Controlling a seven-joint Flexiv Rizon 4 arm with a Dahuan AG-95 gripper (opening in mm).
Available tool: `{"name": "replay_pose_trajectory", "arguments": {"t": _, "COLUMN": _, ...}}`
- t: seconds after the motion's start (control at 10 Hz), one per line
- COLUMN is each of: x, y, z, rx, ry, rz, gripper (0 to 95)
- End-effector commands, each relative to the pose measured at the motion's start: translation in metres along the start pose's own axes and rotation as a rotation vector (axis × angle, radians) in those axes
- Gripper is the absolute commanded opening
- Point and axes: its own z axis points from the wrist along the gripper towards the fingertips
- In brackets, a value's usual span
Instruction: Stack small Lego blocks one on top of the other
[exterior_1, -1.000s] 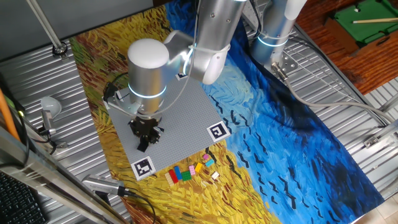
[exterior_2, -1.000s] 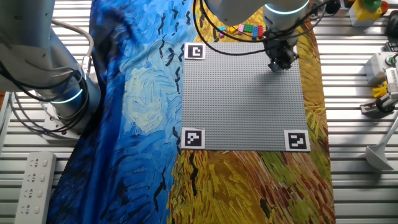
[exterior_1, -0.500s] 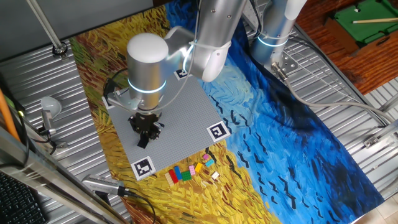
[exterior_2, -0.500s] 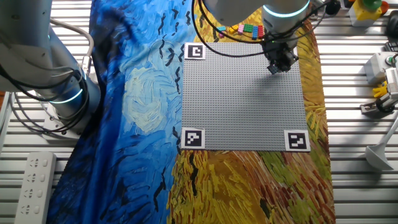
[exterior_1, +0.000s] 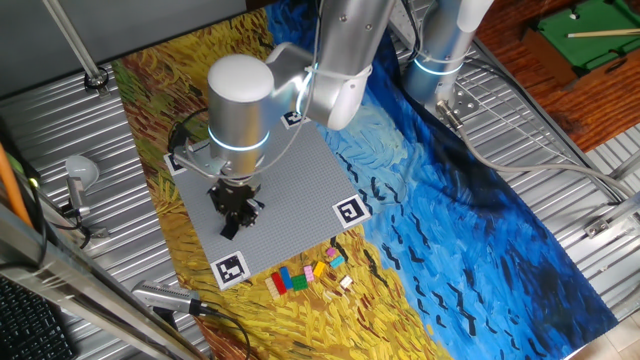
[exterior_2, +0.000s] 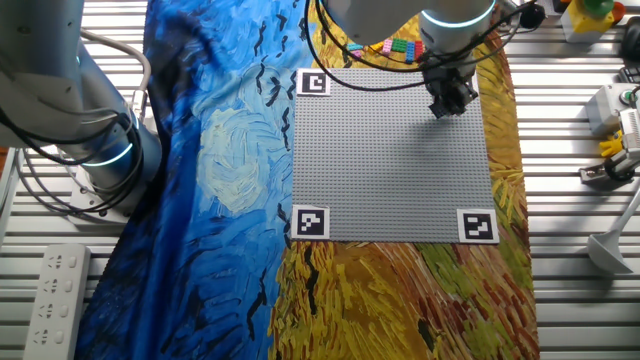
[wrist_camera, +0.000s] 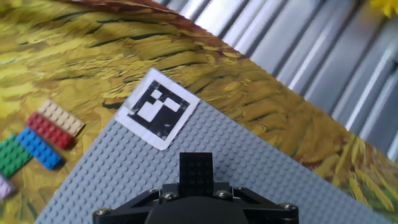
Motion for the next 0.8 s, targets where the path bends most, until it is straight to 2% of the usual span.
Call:
{"name": "replay_pose_trajectory", "arguments": {"t": 0.1, "x": 0.0033, "y": -0.003, "z": -0.0015, "rx": 0.003, "ry": 0.008, "rz": 0.037, "gripper": 0.0}}
{"name": "replay_pose_trajectory", "arguments": {"t": 0.3, "x": 0.004, "y": -0.0035, "z": -0.0006, "rx": 0.003, "ry": 0.01, "rz": 0.021, "gripper": 0.0}}
{"name": "replay_pose_trajectory", "arguments": {"t": 0.4, "x": 0.0041, "y": -0.0035, "z": -0.0003, "rx": 0.001, "ry": 0.006, "rz": 0.009, "gripper": 19.0}}
{"name": "replay_pose_trajectory", "arguments": {"t": 0.8, "x": 0.0041, "y": -0.0035, "z": -0.0002, "rx": -0.014, "ry": -0.014, "rz": -0.012, "gripper": 19.0}}
